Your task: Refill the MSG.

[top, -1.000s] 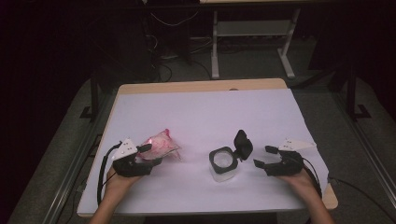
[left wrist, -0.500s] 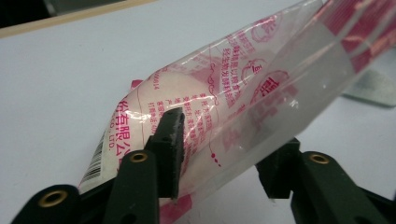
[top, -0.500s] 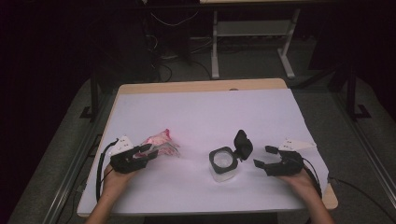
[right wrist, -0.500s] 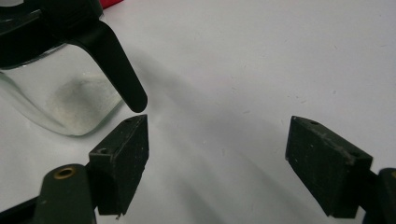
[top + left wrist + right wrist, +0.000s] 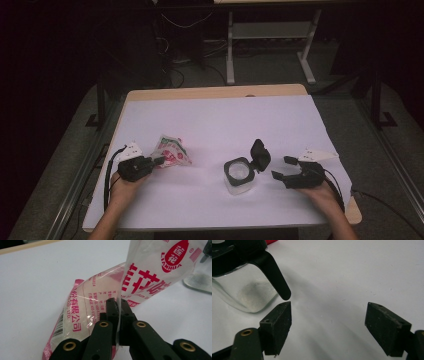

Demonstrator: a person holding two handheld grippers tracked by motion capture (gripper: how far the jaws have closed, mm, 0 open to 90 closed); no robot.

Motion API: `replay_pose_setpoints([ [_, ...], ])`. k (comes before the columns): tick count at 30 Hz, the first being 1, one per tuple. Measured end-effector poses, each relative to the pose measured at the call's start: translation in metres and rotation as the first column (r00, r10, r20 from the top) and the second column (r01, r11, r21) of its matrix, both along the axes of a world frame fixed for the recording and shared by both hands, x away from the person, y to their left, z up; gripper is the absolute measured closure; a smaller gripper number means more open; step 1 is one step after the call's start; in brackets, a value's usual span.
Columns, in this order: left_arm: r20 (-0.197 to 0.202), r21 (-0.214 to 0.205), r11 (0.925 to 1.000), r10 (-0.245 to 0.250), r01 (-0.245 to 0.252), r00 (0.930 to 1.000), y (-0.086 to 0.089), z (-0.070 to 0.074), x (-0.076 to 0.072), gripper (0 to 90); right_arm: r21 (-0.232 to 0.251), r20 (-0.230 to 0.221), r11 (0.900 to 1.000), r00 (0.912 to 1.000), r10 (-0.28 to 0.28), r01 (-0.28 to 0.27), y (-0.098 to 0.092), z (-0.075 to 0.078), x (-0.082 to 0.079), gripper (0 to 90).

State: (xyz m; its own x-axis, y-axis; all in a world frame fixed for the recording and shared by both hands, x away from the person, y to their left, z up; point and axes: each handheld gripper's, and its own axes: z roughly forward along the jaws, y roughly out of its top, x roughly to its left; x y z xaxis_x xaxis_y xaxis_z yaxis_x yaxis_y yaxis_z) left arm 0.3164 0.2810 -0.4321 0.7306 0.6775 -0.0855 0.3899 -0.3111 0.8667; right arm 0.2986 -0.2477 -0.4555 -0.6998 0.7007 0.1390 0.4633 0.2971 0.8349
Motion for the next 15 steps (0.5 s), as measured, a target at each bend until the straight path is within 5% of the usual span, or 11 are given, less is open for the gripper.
replay_pose_setpoints([
  [10,0.008,-0.095,0.9953,-0.021,0.022,0.9997,0.014,0.008,0.001,90.0,-0.001,-0.002,1.0000,1.0000,0.002,-0.002,0.000,0.000,0.000,21.0],
  [15,0.025,-0.113,0.9930,-0.031,0.034,0.9992,0.017,0.029,0.004,90.0,0.000,-0.001,1.0000,1.0000,0.000,0.000,0.000,0.000,0.000,21.1],
])
